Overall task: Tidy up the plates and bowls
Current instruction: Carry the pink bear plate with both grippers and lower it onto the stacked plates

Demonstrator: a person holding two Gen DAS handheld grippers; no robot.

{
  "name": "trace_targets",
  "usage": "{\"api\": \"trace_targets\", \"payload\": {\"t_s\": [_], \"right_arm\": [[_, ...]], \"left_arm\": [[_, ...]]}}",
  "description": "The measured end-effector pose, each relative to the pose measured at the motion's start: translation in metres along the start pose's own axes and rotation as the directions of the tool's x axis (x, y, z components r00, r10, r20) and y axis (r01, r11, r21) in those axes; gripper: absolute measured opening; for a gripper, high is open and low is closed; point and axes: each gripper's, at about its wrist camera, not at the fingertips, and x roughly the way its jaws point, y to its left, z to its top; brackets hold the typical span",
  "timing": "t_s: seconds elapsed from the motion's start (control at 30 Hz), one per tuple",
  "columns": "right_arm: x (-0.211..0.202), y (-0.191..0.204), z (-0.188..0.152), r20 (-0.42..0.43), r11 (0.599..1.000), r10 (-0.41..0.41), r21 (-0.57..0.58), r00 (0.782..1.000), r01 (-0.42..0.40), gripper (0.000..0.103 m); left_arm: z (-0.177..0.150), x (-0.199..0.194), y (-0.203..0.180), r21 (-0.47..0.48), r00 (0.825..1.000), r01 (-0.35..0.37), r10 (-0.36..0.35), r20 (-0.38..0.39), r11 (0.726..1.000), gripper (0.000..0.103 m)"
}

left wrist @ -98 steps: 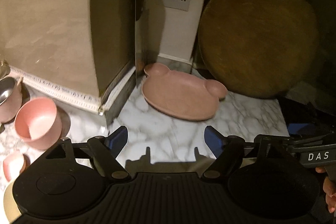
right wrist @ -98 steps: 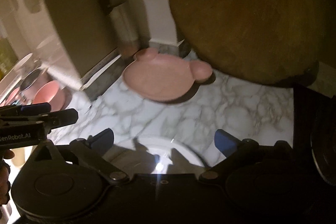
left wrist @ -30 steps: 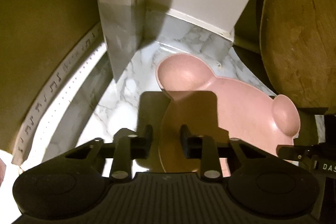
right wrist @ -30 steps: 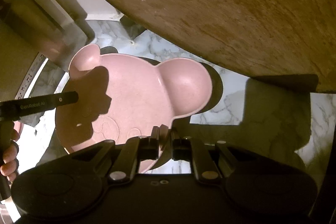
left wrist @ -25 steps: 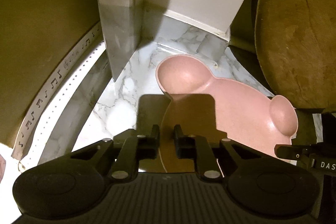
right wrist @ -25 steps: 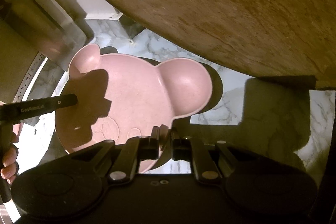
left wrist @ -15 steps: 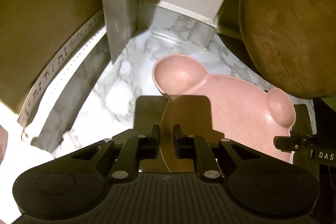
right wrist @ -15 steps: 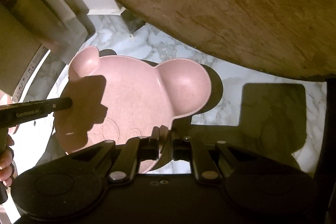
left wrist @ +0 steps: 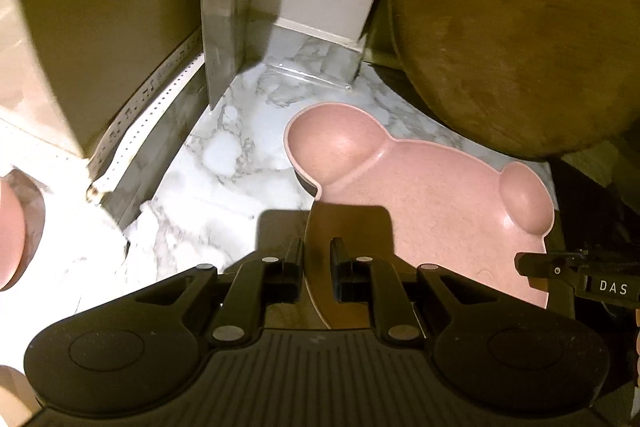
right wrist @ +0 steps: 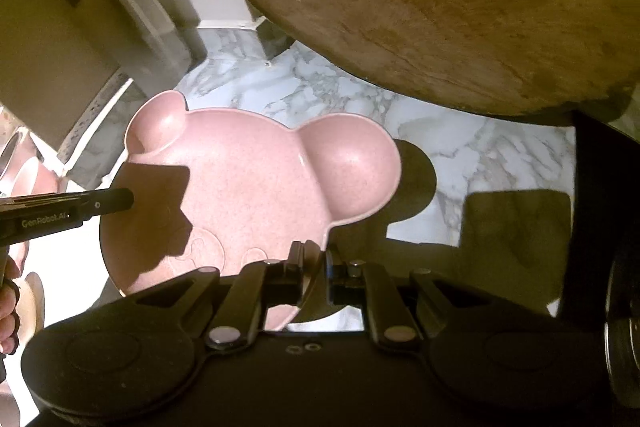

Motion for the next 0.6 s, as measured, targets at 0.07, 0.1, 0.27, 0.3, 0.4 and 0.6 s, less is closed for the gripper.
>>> {"api": "trace_targets", "payload": {"t_s": [0.07,0.1,0.27,0.3,0.4,0.6], "right_arm": [[-0.009,0.004,-0.007,0.009,1.0,-0.004,0.0,1.0,0.004,0.009],[-0.013,0.006,-0.01,0.013,1.0,-0.005,0.0,1.0,0.005,0.009],[-0.033,0.011,-0.028,0.029,1.0,-0.01,0.011,1.0,0.01,0.009],[-0.036,0.012,-0.032,0.03,1.0,-0.012,0.013,0.999,0.012,0.009],[-0.044,0.015,-0.043,0.031,1.0,-0.018,0.02,0.999,0.017,0.009],[-0.054,0.019,-0.066,0.027,0.999,-0.028,0.031,0.999,0.027,0.009]], "left_arm": [[-0.006,-0.011,-0.002,0.008,1.0,0.006,-0.006,0.006,1.0,0.013],[-0.008,-0.015,-0.003,0.01,1.0,0.01,-0.01,0.007,1.0,0.013],[-0.026,-0.035,-0.009,0.032,1.0,0.02,-0.02,0.002,0.999,0.013],[-0.03,-0.039,-0.009,0.035,1.0,0.023,-0.023,-0.001,0.999,0.013],[-0.04,-0.049,-0.012,0.05,0.999,0.033,-0.033,-0.006,0.998,0.013],[-0.062,-0.067,-0.016,0.064,0.999,0.049,-0.047,-0.019,0.997,0.013]]}}
